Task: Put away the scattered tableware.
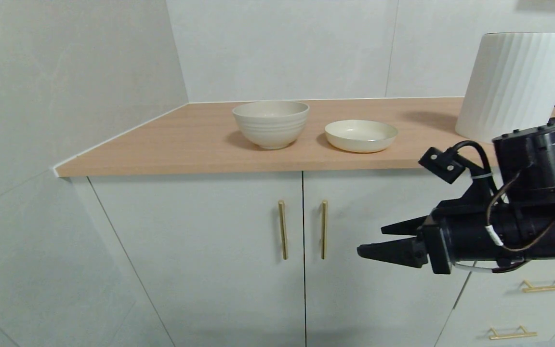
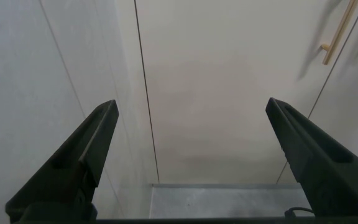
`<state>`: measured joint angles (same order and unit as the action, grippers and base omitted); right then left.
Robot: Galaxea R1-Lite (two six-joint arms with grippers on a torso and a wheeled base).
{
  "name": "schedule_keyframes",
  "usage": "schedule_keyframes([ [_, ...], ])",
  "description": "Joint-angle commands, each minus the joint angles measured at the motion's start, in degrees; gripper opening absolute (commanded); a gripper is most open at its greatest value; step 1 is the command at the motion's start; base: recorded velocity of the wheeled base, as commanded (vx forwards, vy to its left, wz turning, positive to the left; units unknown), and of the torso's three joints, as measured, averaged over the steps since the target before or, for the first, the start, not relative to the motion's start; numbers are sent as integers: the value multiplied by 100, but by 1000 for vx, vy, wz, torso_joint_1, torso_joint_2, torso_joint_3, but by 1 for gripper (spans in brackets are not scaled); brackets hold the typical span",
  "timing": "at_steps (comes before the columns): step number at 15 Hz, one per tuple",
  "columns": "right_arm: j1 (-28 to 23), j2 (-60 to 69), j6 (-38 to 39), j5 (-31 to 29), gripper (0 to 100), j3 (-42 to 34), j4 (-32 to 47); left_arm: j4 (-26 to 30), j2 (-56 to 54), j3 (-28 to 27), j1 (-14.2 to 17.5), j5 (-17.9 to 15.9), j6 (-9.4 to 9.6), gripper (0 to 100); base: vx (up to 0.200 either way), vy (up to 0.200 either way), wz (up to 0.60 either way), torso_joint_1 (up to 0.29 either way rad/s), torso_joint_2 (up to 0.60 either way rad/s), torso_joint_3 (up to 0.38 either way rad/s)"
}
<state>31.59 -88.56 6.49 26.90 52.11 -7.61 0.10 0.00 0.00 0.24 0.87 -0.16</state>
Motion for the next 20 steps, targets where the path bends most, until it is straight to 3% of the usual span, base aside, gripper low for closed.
schedule_keyframes([
  [1,146,-697,2,-1,100,-140,-426,-1,0,0,2,1,-2,100,0,0,0,0,0,0],
  [9,146,-1893,63,-45,100,-395,-2623,-1,0,0,2,1,33,100,0,0,0,0,0,0],
  [13,155,-2420,476,-230,100,-421,-3695,-1,0,0,2,1,7,100,0,0,0,0,0,0],
  [16,208,-2587,626,-335,100,-404,-3915,-1,0,0,2,1,7,100,0,0,0,0,0,0],
  [20,331,-2991,1004,-353,100,-395,-4785,-1,0,0,2,1,7,100,0,0,0,0,0,0],
])
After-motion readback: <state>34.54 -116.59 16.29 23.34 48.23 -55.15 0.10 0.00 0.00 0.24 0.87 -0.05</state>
